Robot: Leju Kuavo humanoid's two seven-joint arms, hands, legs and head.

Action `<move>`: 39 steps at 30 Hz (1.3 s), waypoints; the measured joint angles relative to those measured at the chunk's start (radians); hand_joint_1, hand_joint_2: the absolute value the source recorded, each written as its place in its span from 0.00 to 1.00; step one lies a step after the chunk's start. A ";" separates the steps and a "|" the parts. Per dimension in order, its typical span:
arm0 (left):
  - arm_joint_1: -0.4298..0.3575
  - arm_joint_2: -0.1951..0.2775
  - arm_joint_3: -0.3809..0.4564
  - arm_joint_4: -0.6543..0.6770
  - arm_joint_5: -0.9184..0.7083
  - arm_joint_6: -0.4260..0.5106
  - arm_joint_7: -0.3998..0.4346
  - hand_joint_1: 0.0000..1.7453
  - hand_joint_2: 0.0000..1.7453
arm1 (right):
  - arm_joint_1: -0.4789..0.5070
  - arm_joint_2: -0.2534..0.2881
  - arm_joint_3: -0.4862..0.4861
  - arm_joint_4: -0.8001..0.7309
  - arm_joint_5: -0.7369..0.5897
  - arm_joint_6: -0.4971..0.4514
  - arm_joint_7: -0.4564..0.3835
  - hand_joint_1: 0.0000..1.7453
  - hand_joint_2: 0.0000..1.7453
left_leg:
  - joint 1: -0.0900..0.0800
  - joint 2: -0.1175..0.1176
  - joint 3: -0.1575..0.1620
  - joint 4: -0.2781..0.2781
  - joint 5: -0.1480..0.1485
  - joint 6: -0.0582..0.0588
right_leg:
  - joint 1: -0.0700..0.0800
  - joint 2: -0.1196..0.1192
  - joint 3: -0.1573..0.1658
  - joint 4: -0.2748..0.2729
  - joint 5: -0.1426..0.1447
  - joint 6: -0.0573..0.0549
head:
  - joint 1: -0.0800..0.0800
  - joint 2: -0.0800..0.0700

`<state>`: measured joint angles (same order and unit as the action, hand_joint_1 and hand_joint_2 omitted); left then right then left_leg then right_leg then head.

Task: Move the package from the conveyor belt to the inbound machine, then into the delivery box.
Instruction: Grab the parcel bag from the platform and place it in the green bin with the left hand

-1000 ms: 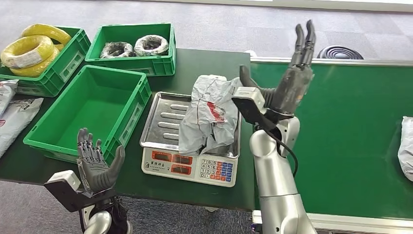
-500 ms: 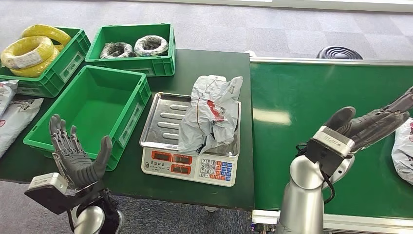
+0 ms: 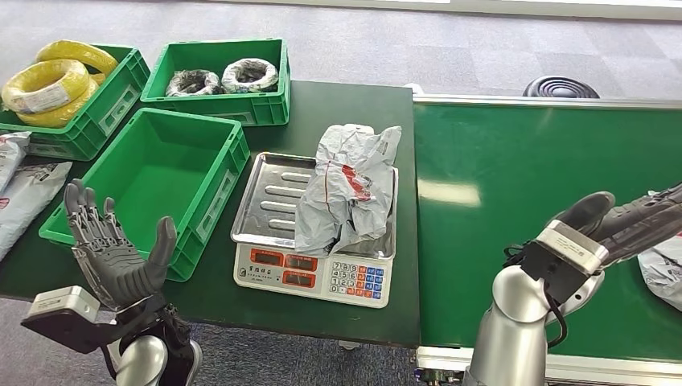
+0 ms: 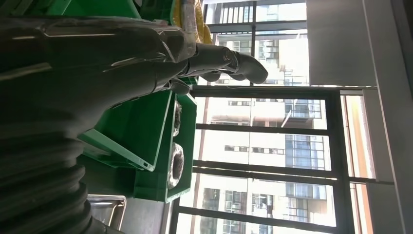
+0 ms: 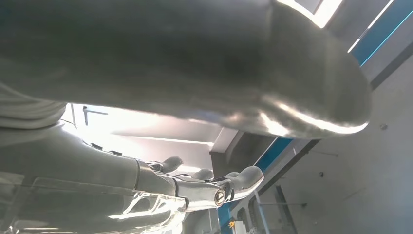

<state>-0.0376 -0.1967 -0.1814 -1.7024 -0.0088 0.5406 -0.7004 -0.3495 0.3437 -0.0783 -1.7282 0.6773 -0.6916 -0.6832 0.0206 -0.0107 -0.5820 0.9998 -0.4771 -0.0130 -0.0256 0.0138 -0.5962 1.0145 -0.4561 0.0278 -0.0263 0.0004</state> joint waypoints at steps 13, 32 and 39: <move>-0.093 0.020 -0.045 -0.033 -0.080 0.061 0.007 0.00 1.00 | 0.048 0.001 -0.025 -0.090 -0.104 0.000 -0.010 0.00 0.00 | 0.000 0.000 0.001 0.000 0.000 0.000 | 0.000 0.000 0.000 0.000 0.000 0.000 | 0.000 0.000; -0.796 -0.098 -0.471 0.975 -1.412 -0.332 0.664 0.00 1.00 | 0.103 0.003 0.008 -0.030 -0.057 0.001 0.032 0.00 0.00 | -0.001 0.000 0.002 0.000 0.001 0.000 | -0.001 0.000 0.002 0.000 0.001 0.000 | 0.000 0.000; -0.843 -0.118 -0.531 1.172 -1.464 -0.359 0.692 0.00 1.00 | 0.120 0.003 0.017 -0.027 -0.059 0.001 0.053 0.00 0.00 | -0.001 0.000 0.002 -0.001 0.001 0.000 | 0.000 0.000 0.001 0.000 0.001 0.000 | 0.000 0.000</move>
<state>-0.8805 -0.3148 -0.7129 -0.5303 -1.4730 0.1816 -0.0081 -0.2295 0.3471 -0.0612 -1.7556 0.6185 -0.6909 -0.6304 0.0201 -0.0108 -0.5800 0.9987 -0.4763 -0.0131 -0.0261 0.0134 -0.5948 1.0144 -0.4548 0.0276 -0.0267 0.0004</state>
